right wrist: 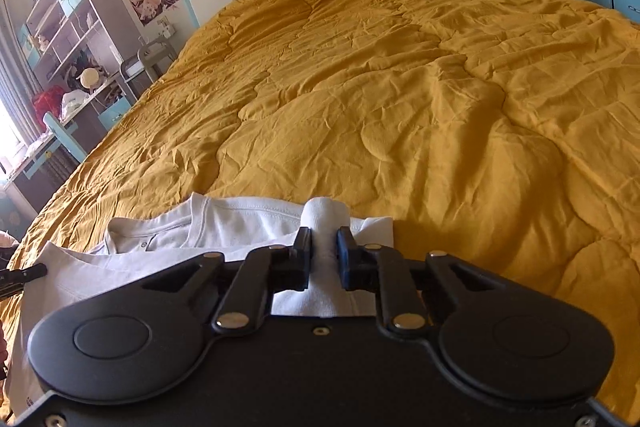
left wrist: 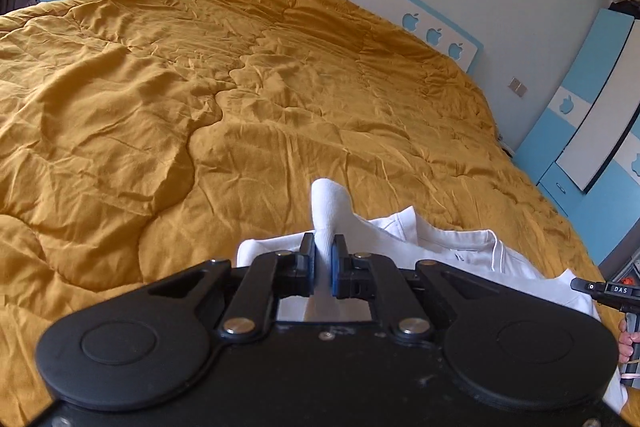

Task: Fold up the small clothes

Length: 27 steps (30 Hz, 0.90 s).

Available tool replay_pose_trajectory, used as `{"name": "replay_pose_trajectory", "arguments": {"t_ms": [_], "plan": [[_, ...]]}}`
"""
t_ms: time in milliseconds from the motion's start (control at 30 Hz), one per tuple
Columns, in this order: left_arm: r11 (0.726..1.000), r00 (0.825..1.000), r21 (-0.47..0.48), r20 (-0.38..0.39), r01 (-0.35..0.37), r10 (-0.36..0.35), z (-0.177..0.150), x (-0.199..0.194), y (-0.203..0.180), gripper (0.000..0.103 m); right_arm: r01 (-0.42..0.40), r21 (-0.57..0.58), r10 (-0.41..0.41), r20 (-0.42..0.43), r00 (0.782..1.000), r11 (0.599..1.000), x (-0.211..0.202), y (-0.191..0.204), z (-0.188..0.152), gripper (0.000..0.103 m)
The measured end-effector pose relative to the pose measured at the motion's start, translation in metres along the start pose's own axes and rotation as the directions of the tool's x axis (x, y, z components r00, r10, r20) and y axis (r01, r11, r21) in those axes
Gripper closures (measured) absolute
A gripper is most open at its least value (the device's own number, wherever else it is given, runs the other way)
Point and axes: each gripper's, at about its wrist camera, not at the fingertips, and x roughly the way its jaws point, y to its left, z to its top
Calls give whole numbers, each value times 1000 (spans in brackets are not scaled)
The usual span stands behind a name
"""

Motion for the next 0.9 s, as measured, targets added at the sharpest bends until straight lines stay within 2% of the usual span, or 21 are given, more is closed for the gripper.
{"name": "replay_pose_trajectory", "arguments": {"t_ms": [100,200,267,333,367,400,567,667,767,833,900], "plan": [[997,993,39,-87,-70,74,-7,25,5,96,39,-12,-40,-27,999,999,13,4,0,89],[993,985,69,-136,-95,104,-12,38,6,90,98,-34,-100,-60,993,995,27,6,-4,87],[995,987,45,-133,-89,94,-6,32,6,87,119,-35,-122,-77,990,992,29,4,-6,80],[995,990,36,-104,-95,99,-2,17,3,84,129,-14,-129,-57,990,992,18,4,-5,67],[992,990,51,-81,-114,118,-1,4,-3,78,136,-6,-136,-33,990,991,6,5,-4,67],[993,993,64,-60,-99,102,0,-9,-8,76,132,-7,-132,-17,991,991,-3,7,-3,67],[997,999,60,-26,41,-40,-27,-79,-44,69,-2,-30,3,35,999,1000,-75,37,-19,66],[994,993,28,-49,109,-107,-58,-103,-71,66,-108,-35,109,27,994,994,-107,67,-44,59],[985,982,-33,-79,170,-172,-93,-108,-94,65,-221,-18,222,10,975,975,-117,103,-74,58],[983,979,-71,-102,170,-177,-113,-103,-105,65,-296,16,296,-16,955,955,-113,127,-96,58],[982,977,-98,-123,162,-174,-125,-98,-109,65,-331,71,336,-64,940,941,-98,151,-120,58]]}}
